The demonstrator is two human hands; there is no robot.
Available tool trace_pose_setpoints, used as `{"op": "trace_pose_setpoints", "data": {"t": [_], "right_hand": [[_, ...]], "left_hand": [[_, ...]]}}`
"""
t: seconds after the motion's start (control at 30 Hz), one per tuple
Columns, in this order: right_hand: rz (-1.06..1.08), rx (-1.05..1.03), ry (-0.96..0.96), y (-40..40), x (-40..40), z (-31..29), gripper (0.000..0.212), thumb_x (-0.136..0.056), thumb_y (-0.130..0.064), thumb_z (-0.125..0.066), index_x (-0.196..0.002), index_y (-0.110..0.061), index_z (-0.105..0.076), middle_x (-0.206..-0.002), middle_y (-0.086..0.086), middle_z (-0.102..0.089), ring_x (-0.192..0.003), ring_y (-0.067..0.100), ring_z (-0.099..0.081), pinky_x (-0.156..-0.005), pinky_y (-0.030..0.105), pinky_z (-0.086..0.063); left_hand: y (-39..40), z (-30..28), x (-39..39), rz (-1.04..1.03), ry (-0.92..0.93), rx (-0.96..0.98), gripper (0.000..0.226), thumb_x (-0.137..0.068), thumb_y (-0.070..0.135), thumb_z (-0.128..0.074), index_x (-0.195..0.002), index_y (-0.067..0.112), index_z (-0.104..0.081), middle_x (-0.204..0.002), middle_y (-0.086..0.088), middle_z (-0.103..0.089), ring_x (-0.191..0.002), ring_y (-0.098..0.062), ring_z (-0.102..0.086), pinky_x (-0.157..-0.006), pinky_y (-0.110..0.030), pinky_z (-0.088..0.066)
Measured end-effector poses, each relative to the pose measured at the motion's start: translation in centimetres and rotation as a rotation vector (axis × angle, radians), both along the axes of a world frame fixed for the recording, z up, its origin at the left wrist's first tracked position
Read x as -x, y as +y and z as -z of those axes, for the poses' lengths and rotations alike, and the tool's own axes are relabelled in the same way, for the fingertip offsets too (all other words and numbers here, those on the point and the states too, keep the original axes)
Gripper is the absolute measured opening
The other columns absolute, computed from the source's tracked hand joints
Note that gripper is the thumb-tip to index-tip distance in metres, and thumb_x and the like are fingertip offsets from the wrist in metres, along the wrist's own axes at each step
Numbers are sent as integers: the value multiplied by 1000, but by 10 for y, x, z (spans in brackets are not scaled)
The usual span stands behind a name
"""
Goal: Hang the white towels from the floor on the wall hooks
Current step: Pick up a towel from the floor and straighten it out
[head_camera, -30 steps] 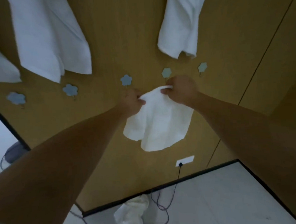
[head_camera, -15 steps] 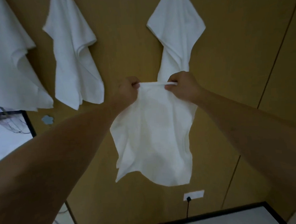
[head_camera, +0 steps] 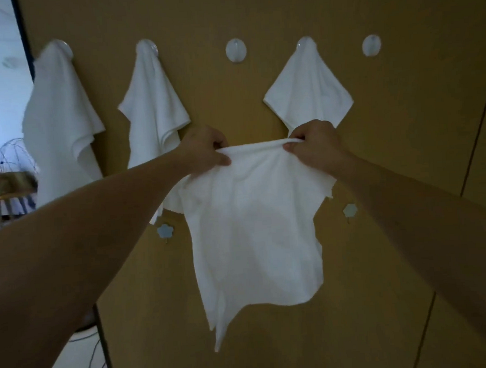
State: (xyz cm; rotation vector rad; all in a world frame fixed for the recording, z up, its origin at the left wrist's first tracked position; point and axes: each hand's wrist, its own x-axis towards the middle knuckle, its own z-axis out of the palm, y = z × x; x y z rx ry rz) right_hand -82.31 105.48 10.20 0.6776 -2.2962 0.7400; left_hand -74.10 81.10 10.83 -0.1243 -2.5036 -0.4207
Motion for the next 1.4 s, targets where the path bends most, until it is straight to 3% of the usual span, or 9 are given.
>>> {"op": "trace_pose_setpoints", "data": {"t": [0.13, 0.27, 0.37, 0.53, 0.6, 0.67, 0.8, 1.0, 1.4], "right_hand": [[65, -44, 136, -15, 9, -19, 21, -89, -36, -63, -98, -21, -74, -89, 2, -71, -85, 22, -65, -75, 34, -53], [-44, 9, 287, -33, 20, -48, 14, -88, -30, -66, -99, -21, -61, -76, 6, -66, -69, 23, -62, -64, 33, -51], [-48, -164, 591, -45, 29, -66, 14, -90, -16, -58, -102, -21, -55, -62, 0, -57, -54, 27, -58, -52, 28, -40], [111, -521, 697, -65, 55, -95, 50, -94, -18, -49, -140, -36, -48, -80, 10, -61, -64, 28, -56, -58, 32, -38], [132, -502, 717, -71, 69, -105, 52, -94, -20, -48, -142, -37, -44, -77, 11, -59, -59, 25, -49, -55, 32, -34], [154, -477, 722, -79, 80, -119, 52, -93, -22, -46, -142, -37, -42, -74, 10, -56, -58, 24, -47, -54, 32, -36], [210, -439, 682, -96, 100, -156, 50, -97, -25, -39, -144, -41, -37, -80, 8, -52, -74, 30, -58, -61, 33, -35], [59, -80, 461, -110, 133, -193, 45, -90, -13, -45, -122, -37, -65, -129, -6, -64, -119, 20, -57, -98, 34, -45], [-340, 398, 147, -128, 154, -153, 34, -91, -15, -48, -113, -24, -72, -104, -8, -69, -87, 8, -58, -70, 22, -44]], "left_hand": [[-27, -19, 12, -8, 112, -42, 21, -80, 13, -75, -99, 19, -66, -97, -1, -62, -91, -15, -57, -78, -25, -44], [-51, -44, 25, 78, 302, -70, 31, -75, -10, -50, -86, 18, -55, -87, -3, -60, -78, -18, -56, -68, -27, -45], [-61, -66, 37, 110, 374, 56, 45, -65, -15, -41, -76, 23, -63, -90, 0, -63, -82, -19, -59, -69, -26, -47], [-67, -93, 60, 64, 424, 447, 57, -79, -4, -51, -126, 29, -61, -111, -2, -52, -97, -20, -50, -78, -33, -45], [-70, -104, 71, 21, 440, 489, 35, -93, 23, -47, -126, 32, -56, -107, 2, -51, -97, -19, -48, -78, -35, -42], [-71, -118, 84, -22, 449, 541, 39, -92, 45, -31, -120, 29, -53, -109, 0, -52, -101, -22, -49, -81, -37, -40], [-64, -149, 102, -186, 528, 624, 49, -93, 18, -44, -139, 33, -40, -122, -7, -41, -104, -27, -43, -85, -46, -45], [-54, -169, 139, -235, 544, 543, 45, -94, 18, -43, -137, 29, -45, -122, -8, -45, -102, -29, -46, -85, -42, -42], [-21, -154, 176, -54, 510, -122, 42, -79, 6, -52, -117, 17, -63, -117, -5, -59, -103, -22, -54, -79, -28, -39]]}}
